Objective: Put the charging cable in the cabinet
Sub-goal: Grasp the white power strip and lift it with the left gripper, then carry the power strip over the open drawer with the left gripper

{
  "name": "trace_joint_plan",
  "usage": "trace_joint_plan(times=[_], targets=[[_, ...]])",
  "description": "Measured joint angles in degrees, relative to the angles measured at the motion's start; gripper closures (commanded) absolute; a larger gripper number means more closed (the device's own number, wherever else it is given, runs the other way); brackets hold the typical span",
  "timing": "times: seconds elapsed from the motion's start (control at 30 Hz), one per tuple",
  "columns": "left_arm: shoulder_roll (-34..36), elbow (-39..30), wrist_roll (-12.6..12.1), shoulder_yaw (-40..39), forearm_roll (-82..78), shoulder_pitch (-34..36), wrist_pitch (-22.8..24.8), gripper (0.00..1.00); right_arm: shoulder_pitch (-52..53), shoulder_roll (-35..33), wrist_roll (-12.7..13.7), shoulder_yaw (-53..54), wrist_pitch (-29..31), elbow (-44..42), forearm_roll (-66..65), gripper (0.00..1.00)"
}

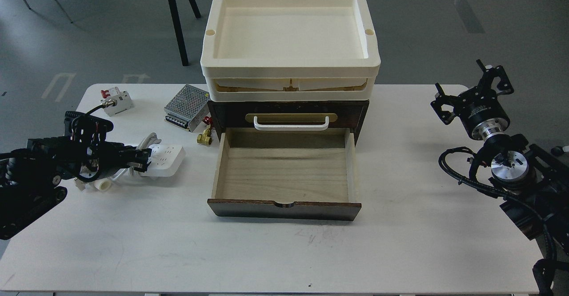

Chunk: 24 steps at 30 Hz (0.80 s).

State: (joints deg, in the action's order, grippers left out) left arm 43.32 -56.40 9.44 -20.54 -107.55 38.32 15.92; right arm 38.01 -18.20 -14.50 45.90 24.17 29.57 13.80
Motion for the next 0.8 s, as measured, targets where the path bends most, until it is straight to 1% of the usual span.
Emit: trace_joint_plan(times=[0.13,0.27,0.37,0.53,0.63,0.8], targets=[[3.3,-2.2,0.3,-0.5,0.0,1.7,0.1,0.98,0.0,0.0,0.0,0.0,0.0,0.0,0.0,0.0],[7.4,-6.4,0.7,-0.9,0.4,4.8,0.9,0.98,0.0,0.0,0.0,0.0,0.0,0.0,0.0,0.0],[11.4,-10.0,0.8,-2.1,2.3,8.4,2.0,0.98,0.0,0.0,0.0,0.0,0.0,0.0,0.0,0.0],[17.8,-15.2,1.5,-2.5,3.7,17.4,3.2,0.98,0.0,0.0,0.0,0.0,0.0,0.0,0.0,0.0],[20.4,-19.5,2.2,-2.6,3.8,23.6,5.5,0.98,0.0,0.0,0.0,0.0,0.0,0.0,0.0,0.0],[22.1,-30.8,2.0,-2.7,3.9,33.5,10.2,0.99,0.0,0.0,0.0,0.0,0.0,0.0,0.0,0.0]])
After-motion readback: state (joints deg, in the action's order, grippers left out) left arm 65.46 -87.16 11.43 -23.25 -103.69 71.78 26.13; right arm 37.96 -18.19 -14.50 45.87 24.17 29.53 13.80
